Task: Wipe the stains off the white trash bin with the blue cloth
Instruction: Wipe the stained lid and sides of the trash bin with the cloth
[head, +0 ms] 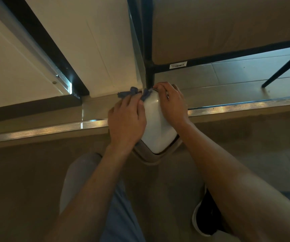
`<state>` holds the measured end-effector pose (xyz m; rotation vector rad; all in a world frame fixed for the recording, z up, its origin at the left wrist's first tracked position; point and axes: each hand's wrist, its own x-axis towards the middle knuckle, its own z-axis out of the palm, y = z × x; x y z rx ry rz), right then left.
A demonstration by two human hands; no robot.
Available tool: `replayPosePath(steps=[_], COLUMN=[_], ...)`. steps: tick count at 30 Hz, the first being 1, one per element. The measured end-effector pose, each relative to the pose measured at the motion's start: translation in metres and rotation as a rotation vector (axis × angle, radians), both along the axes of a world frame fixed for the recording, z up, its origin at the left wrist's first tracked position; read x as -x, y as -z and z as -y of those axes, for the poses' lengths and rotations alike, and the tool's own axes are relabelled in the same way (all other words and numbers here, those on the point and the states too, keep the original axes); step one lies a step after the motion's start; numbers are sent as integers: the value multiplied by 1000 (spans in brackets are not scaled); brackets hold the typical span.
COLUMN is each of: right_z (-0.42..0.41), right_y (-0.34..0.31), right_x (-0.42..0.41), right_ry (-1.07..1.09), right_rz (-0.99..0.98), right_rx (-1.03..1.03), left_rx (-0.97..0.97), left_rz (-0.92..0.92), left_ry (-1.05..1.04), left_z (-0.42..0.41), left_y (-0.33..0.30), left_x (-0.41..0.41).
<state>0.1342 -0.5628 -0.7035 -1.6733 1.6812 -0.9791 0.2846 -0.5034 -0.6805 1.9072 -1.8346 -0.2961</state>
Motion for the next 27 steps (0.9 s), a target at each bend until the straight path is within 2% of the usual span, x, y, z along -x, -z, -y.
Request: replayPosePath(steps=[4,6,8,10,12,14,17,21,24,27], right_z=[0,-1,-1,0,2,4,7,7,2,4], right_y=[1,0,1,1,0,-3,-8,-5,-3,-2], right_x=[0,0,-1,0,3,7,15,20,16,16], right_ry=[6,4,4,-2,-36,-97,-228,-286,-276,-278], right_rz=[11,10,28,58,67,68,72,94,123,122], right_rx=[-10,-15,-28,-57,-91,-116,-166,-213,-174,-145], left_rx=[120,63,-33,-94,-23,33,19,-45,-71,25], left_rz=[-78,-194,-304,-291,-276,-335,-388,-258,-86,125], left_ry=[63,14,-120,-201,-168,-115,-96,-114,-97,32], left_z=[-38,-27,-2,11,5,-2,6,17,17,-2], left_y=[18,14,5,0,3,8,10,1,-2,1], left_x=[-14,-19,-17,-12,-9,-15,-25,-27,-23,-8])
